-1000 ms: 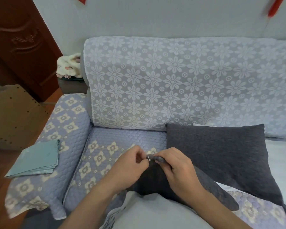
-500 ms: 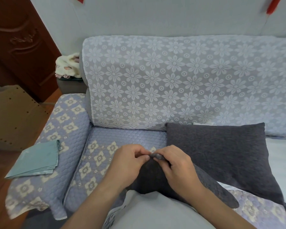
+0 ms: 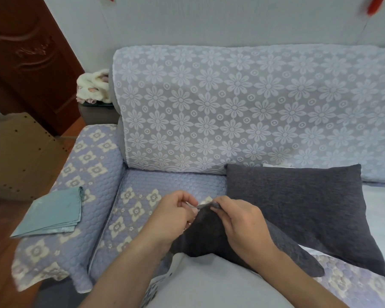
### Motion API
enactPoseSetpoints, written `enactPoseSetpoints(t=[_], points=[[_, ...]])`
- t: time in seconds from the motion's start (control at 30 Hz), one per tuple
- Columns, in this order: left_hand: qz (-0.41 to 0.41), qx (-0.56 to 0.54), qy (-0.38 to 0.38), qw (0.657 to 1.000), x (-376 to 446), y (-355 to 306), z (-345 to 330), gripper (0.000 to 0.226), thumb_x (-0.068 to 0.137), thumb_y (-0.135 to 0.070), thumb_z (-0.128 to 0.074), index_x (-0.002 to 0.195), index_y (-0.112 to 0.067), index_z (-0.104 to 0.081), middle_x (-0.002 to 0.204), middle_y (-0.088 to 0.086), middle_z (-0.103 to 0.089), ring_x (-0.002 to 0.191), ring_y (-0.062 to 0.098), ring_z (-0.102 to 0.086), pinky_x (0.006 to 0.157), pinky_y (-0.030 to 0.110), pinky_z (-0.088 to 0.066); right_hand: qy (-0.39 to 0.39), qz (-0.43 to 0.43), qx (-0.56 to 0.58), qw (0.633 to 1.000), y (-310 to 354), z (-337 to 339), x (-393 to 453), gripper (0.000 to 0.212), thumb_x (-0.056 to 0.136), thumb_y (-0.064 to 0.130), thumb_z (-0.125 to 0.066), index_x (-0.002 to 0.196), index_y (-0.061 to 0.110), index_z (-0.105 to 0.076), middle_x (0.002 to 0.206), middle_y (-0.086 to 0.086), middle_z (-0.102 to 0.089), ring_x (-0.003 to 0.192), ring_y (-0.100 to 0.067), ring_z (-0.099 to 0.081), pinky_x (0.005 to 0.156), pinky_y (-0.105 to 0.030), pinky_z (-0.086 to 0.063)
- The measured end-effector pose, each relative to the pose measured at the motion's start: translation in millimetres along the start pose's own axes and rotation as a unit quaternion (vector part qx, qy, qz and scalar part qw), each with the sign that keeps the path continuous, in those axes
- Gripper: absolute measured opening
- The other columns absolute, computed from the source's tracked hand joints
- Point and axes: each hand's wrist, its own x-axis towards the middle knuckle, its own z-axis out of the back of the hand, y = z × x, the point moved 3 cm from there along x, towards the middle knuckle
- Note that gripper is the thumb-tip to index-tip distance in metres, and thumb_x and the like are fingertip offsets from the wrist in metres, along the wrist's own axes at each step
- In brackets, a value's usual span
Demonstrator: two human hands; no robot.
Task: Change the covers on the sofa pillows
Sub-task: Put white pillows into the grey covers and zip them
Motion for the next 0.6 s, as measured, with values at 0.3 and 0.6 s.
enactPoseSetpoints(t=[0.3, 0.6], points=[[-0.014, 0.056, 0.011, 0.998, 24.8, 10.3, -1.8, 0.019, 0.09, 0.007, -0.062, 0.082, -0.01, -0.059, 0.057, -0.003, -0.056, 0.051, 0.01, -0.052, 0.051, 0.024, -0.044, -0.064, -0.047, 0.046, 0.996, -2.2, 18.6, 5.7, 0.024, 0.098, 0.034, -0.046, 0.092, 0.019, -0.063, 0.074, 0.006, -0.063, 0.069, -0.017, -0.06, 0.064, -0.041, -0.051], [-0.069, 0.087, -0.005, 0.994, 38.6, 22.4, -13.1, 0.024, 0.089, 0.003, -0.063, 0.077, -0.017, -0.059, 0.058, -0.008, -0.05, 0.057, 0.011, -0.048, 0.063, 0.032, -0.046, -0.083, -0.132, 0.073, 0.985, -7.8, 24.7, 3.3, 0.015, 0.1, 0.028, -0.052, 0.091, 0.021, -0.062, 0.07, 0.009, -0.062, 0.066, -0.011, -0.058, 0.064, -0.036, -0.046]])
